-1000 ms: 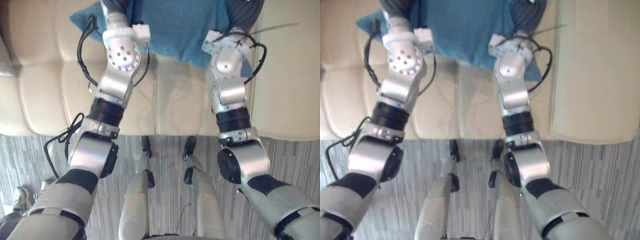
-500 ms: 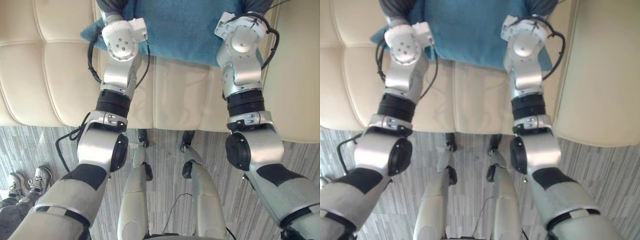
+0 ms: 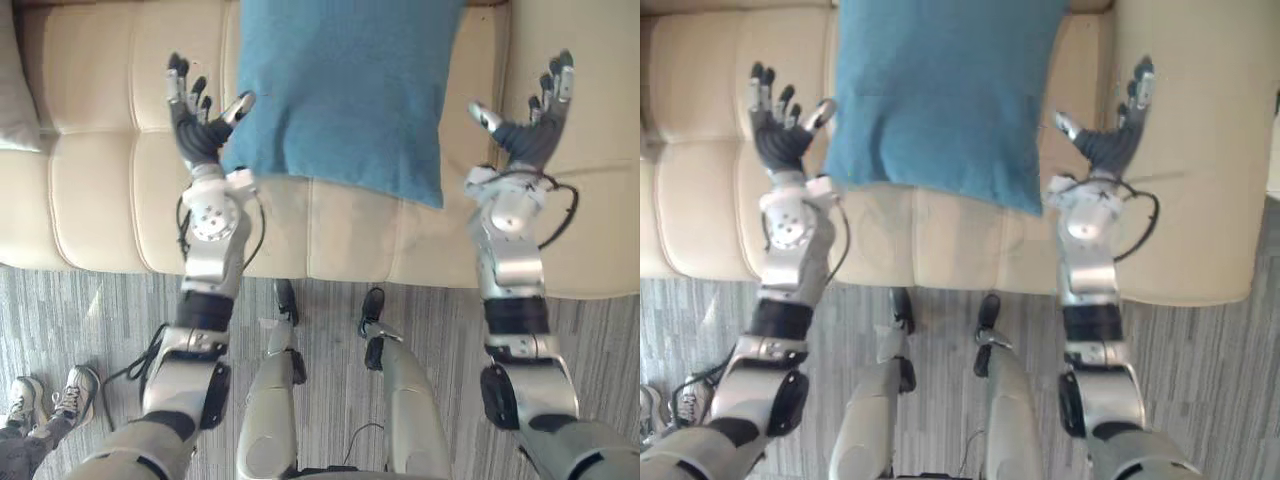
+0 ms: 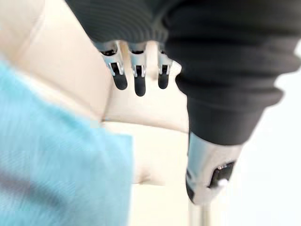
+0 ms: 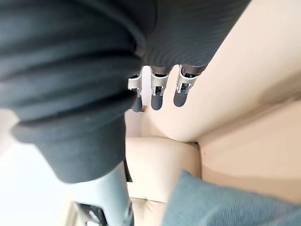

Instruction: Pick up cushions and gather them together orderly.

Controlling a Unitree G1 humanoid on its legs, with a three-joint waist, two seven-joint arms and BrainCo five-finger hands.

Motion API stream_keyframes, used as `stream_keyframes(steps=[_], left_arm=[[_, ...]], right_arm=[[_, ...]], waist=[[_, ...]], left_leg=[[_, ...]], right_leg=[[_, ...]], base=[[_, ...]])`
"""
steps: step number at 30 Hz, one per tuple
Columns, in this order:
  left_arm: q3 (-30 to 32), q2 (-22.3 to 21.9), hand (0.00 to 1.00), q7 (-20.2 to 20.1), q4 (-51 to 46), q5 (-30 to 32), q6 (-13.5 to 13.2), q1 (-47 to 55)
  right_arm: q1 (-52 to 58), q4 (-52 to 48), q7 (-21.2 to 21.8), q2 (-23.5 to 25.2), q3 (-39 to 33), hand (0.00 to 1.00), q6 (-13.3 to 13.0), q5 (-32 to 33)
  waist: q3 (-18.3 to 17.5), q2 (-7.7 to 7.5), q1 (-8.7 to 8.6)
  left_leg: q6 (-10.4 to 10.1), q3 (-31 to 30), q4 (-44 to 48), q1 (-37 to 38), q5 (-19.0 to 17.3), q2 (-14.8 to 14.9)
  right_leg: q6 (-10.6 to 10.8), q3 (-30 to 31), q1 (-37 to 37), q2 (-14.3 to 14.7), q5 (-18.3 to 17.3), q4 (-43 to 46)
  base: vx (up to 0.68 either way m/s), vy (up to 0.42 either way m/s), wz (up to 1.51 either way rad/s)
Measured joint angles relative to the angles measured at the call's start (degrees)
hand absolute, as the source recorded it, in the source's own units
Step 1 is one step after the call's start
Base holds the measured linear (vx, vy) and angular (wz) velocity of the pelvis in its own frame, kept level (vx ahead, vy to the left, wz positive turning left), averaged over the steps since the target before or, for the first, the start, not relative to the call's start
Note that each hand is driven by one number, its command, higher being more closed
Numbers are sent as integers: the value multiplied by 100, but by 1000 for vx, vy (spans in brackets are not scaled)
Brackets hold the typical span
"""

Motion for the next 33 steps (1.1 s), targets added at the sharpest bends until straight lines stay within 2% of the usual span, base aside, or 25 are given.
stream_keyframes(steps=[4, 7, 8, 10, 12, 16, 20, 22, 25, 33], left_arm=[[326, -266, 0, -344, -403, -110, -44, 1448], [384, -543, 0, -872, -345, -81, 4, 2913], [379, -574, 0, -931, -313, -73, 20, 3081], [373, -697, 0, -1167, 103, 138, 72, 3629], [383, -803, 0, -1451, 943, 468, 221, 4022], [571, -1028, 0, -1775, 2453, 1044, 421, 4158], [1082, -1163, 0, -1828, 3728, 1391, 538, 4218], [1287, -1174, 0, -1829, 4245, 1536, 591, 4327], [1553, -1168, 0, -1814, 4454, 1724, 654, 4359], [1563, -1087, 0, -1816, 4673, 1918, 663, 4295]], right_arm=[[1319, -491, 531, 289, -4, 0, -121, 8], [2560, -489, 1179, 758, -3, 0, -228, -8], [2734, -475, 1247, 819, -3, 0, -236, -8], [3355, -282, 1478, 1040, -1, 0, -302, -84], [3710, 498, 1657, 1193, -5, 0, -326, -233], [4011, 1853, 1798, 1335, -19, 0, -266, -697], [4048, 3192, 1875, 1426, -172, 0, -200, -870], [4036, 3960, 1887, 1452, -522, 0, -115, -1009], [4024, 4658, 1905, 1455, -790, 0, 13, -1026], [3808, 5189, 1900, 1367, -1129, 0, 121, -1023]], waist=[[-167, -12, -11], [-729, -87, 9], [-798, -97, 10], [-1123, -143, 9], [-1476, -165, -10], [-1816, -160, -60], [-2018, -119, -92], [-2135, -66, -94], [-2176, -16, -88], [-2217, -8, -146]], left_leg=[[51, -15, 12, 483, -129, -1], [36, 79, 20, 925, -363, 31], [17, 93, 23, 1009, -388, 33], [5, 184, 88, 1310, -524, 37], [-28, 312, 229, 1629, -737, 48], [-64, 380, 222, 2096, -876, 67], [-89, 390, 164, 2426, -930, 62], [-88, 393, 63, 2593, -930, 35], [-89, 433, -92, 2816, -931, 8], [-55, 555, -96, 2967, -975, -112]], right_leg=[[36, -72, 589, 14, -40, -189], [73, -21, 1131, 91, -57, -513], [82, -12, 1222, 97, -63, -557], [127, 80, 1563, 119, -89, -679], [160, 162, 1947, 145, -87, -864], [199, 204, 2490, 183, -79, -1110], [232, 235, 2817, 208, -69, -1334], [270, 298, 3000, 236, -14, -1519], [298, 414, 3220, 282, 93, -1732], [365, 574, 3433, 262, 296, -2030]], base=[[65, -27, 5], [130, -10, -12], [154, 6, -16], [137, 12, -21], [128, 15, -28], [89, 24, -8], [23, 17, -3], [31, 32, -7], [38, 38, -7], [17, 24, -10]])
